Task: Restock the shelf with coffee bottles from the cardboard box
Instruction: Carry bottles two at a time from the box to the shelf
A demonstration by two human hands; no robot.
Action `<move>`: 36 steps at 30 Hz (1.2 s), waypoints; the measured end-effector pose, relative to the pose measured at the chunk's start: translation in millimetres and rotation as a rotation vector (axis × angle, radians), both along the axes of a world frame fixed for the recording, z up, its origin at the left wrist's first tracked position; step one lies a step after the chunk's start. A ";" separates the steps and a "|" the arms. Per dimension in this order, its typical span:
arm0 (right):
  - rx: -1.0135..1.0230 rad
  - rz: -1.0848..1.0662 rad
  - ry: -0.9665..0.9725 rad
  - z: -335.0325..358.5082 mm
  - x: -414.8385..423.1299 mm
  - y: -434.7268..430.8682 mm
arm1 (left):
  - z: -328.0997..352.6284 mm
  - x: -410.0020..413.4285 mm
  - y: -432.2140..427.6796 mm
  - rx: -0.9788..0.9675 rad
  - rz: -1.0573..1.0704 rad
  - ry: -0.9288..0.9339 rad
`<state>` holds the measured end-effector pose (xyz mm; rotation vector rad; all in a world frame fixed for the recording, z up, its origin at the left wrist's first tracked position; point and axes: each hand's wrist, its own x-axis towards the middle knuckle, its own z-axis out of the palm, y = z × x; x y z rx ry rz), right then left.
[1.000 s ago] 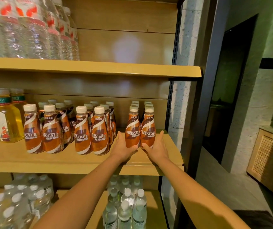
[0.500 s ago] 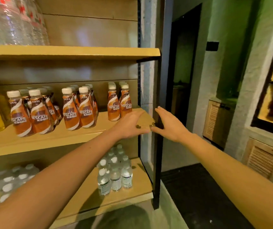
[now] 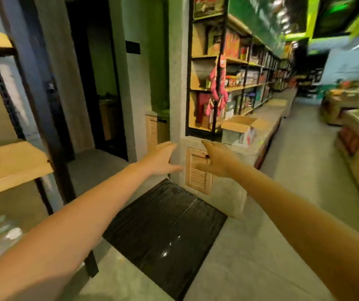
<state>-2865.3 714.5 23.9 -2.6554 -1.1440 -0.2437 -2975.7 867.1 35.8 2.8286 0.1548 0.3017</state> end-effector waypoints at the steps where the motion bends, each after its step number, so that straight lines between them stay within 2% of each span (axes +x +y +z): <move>1: 0.002 -0.041 0.000 -2.6 13.2 -19.6 | -1.9 18.2 -15.5 -0.016 -0.042 -0.008; 9: -0.057 -0.236 0.009 -24.4 138.2 -160.6 | -30.0 182.6 -126.4 -0.036 -0.211 0.051; 19: -0.251 -0.335 -0.003 -28.0 344.7 -296.9 | -39.3 415.6 -240.2 0.098 -0.198 0.046; 27: -0.279 -0.360 -0.022 -35.8 503.1 -340.3 | -50.3 582.1 -277.1 0.164 -0.207 0.088; 36: -0.252 -0.387 -0.039 -45.2 717.6 -328.7 | -68.1 813.2 -263.3 0.233 -0.276 0.103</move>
